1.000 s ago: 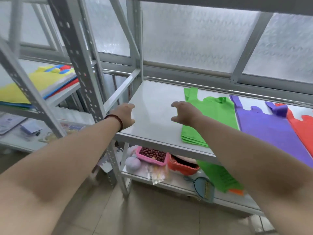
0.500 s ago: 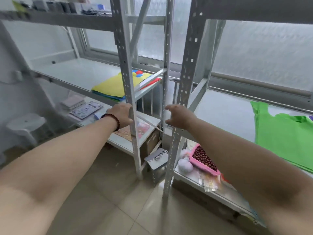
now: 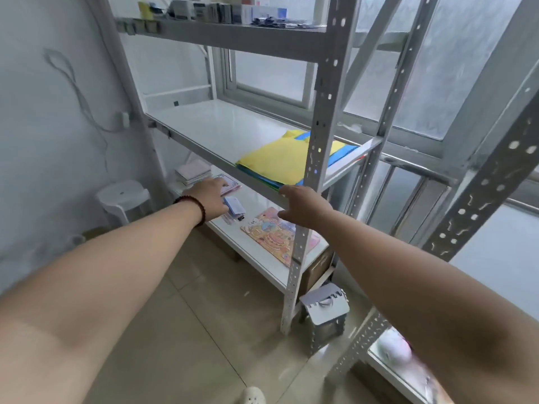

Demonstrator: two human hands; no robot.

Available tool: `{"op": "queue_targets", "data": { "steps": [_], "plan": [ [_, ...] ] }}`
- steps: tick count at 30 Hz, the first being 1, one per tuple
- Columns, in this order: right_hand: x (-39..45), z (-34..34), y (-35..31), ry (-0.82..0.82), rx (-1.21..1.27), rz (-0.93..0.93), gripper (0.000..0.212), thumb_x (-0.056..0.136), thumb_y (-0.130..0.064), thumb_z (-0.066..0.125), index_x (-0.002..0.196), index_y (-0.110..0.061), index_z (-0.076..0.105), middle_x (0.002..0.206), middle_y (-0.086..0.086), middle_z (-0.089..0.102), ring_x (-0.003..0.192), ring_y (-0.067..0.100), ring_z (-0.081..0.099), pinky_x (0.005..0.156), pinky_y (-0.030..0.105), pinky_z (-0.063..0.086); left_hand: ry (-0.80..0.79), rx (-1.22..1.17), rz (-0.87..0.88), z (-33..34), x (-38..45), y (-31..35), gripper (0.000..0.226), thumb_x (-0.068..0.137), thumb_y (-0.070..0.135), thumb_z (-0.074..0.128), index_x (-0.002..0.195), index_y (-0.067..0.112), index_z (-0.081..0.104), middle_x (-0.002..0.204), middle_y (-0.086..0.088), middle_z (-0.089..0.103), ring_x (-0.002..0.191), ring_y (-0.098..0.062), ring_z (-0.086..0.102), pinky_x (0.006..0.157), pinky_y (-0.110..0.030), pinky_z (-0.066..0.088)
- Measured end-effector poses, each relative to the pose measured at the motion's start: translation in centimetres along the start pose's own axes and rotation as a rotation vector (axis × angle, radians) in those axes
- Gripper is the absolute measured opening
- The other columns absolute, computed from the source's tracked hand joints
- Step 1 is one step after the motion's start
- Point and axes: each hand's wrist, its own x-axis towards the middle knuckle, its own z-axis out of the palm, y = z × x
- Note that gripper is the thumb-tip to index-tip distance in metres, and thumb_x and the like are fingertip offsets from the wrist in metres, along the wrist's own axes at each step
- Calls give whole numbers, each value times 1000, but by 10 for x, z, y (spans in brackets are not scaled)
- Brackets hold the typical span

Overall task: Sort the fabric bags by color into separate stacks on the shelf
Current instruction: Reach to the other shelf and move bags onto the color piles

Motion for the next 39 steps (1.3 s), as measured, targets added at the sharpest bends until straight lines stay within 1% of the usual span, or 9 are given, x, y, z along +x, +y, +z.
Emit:
{"op": "queue_targets", "data": {
  "steps": [2, 5, 9, 14, 19, 26, 29, 35, 39],
  "plan": [
    [38, 5, -3, -5, 17, 7, 49, 87, -26, 63, 130, -11, 47, 126, 11, 58, 110, 27, 56, 90, 38, 51, 3, -12, -2, -7, 33, -16, 63, 80, 24, 64, 138, 13, 40, 137, -12, 49, 124, -29, 48, 102, -37, 42],
    [93, 7, -2, -1, 53, 36, 53, 86, -26, 61, 135, -14, 44, 130, 10, 55, 116, 28, 53, 93, 41, 49, 3, -9, 15, -19, 86, -30, 64, 80, 26, 66, 137, 10, 42, 136, -14, 48, 124, -29, 47, 102, -37, 41],
    [156, 8, 1, 11, 81, 76, 56, 86, -22, 60, 138, -15, 42, 133, 11, 53, 120, 28, 52, 95, 40, 48, -9, -28, 46, -27, 153, -44, 60, 81, 27, 64, 135, 11, 44, 136, -13, 49, 123, -29, 48, 103, -41, 42],
    [214, 20, 8, 4, 94, 151, 56, 85, -23, 61, 138, -17, 43, 130, 11, 54, 117, 27, 53, 92, 40, 49, -72, -56, 117, -12, 220, -54, 58, 83, 24, 62, 137, 11, 42, 140, -13, 43, 127, -27, 45, 106, -39, 39],
    [260, 37, 18, -24, 80, 257, 57, 86, -23, 62, 138, -14, 42, 131, 13, 53, 119, 29, 52, 95, 40, 48, -122, -65, 209, 0, 295, -63, 60, 82, 23, 63, 137, 11, 42, 139, -14, 43, 127, -28, 44, 107, -39, 38],
    [317, 57, 29, -11, 144, 556, 57, 86, -25, 62, 138, -12, 42, 132, 13, 52, 120, 28, 49, 96, 38, 46, -254, -57, 424, 17, 397, -70, 59, 84, 25, 62, 137, 10, 42, 139, -14, 44, 128, -28, 43, 107, -39, 37],
    [330, 70, 29, 9, 184, 674, 56, 86, -24, 60, 137, -10, 42, 132, 13, 51, 122, 27, 48, 97, 37, 44, -291, -99, 483, 26, 429, -71, 57, 85, 23, 61, 137, 9, 41, 140, -14, 44, 129, -28, 42, 106, -38, 37],
    [328, 99, 49, 52, 195, 929, 55, 87, -26, 58, 137, -11, 42, 138, 12, 42, 128, 30, 39, 103, 40, 40, -372, -150, 577, 66, 452, -57, 55, 87, 23, 60, 135, 5, 43, 138, -15, 48, 129, -27, 42, 106, -34, 34],
    [322, 109, 75, 118, 170, 1103, 57, 86, -28, 57, 137, -8, 41, 138, 14, 41, 130, 31, 35, 104, 37, 33, -388, -153, 626, 98, 459, -45, 52, 85, 29, 59, 133, 11, 47, 138, -12, 45, 129, -27, 41, 107, -37, 34]
  ]
}}
